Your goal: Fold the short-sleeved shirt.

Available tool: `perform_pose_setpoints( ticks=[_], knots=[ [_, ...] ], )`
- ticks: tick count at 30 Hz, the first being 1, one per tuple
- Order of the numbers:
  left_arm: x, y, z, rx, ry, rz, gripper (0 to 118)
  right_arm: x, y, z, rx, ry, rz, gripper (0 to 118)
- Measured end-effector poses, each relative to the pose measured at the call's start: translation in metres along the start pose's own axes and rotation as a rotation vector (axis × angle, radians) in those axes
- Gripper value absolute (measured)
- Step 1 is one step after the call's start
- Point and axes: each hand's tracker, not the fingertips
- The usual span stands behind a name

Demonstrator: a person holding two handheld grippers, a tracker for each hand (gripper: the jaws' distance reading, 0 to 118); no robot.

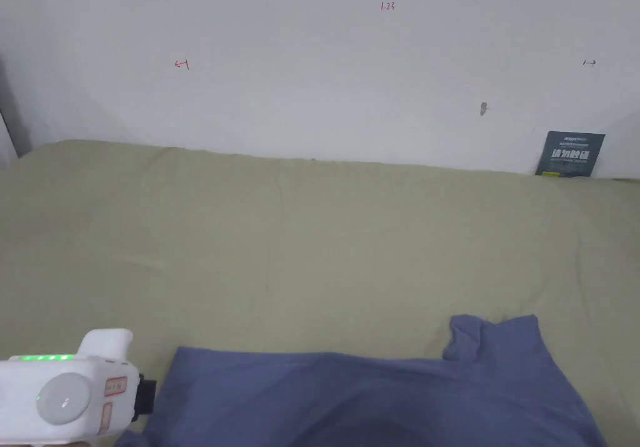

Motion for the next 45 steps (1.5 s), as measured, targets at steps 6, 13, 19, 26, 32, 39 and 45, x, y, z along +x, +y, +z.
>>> perform_pose_setpoints(
  ticks=[6,13,19,26,32,39,45],
  knots=[
    [0.005,0.045,-0.077,-0.068,0.070,-0.046,118,0.033,0.055,-0.080,-0.091,0.028,0.003,1],
    [0.013,0.053,-0.131,-0.129,0.093,-0.082,113,0.007,0.056,-0.102,-0.071,-0.002,0.100,1],
    [0.029,0.053,-0.108,-0.141,0.092,-0.095,24,0.004,0.069,-0.114,-0.083,0.013,0.125,1],
    [0.026,0.058,-0.112,-0.129,0.044,-0.069,1,-0.006,0.091,-0.141,-0.151,0.053,0.152,118],
    [0.030,0.048,-0.112,-0.133,0.050,-0.078,1,-0.012,0.112,-0.195,-0.245,0.021,0.195,117],
    [0.030,0.050,-0.109,-0.128,0.048,-0.112,1,-0.012,0.100,-0.161,-0.164,0.074,0.204,4],
    [0.013,0.046,-0.082,-0.066,0.003,-0.070,1,-0.015,0.091,-0.117,-0.078,0.096,0.213,4]
  ],
)
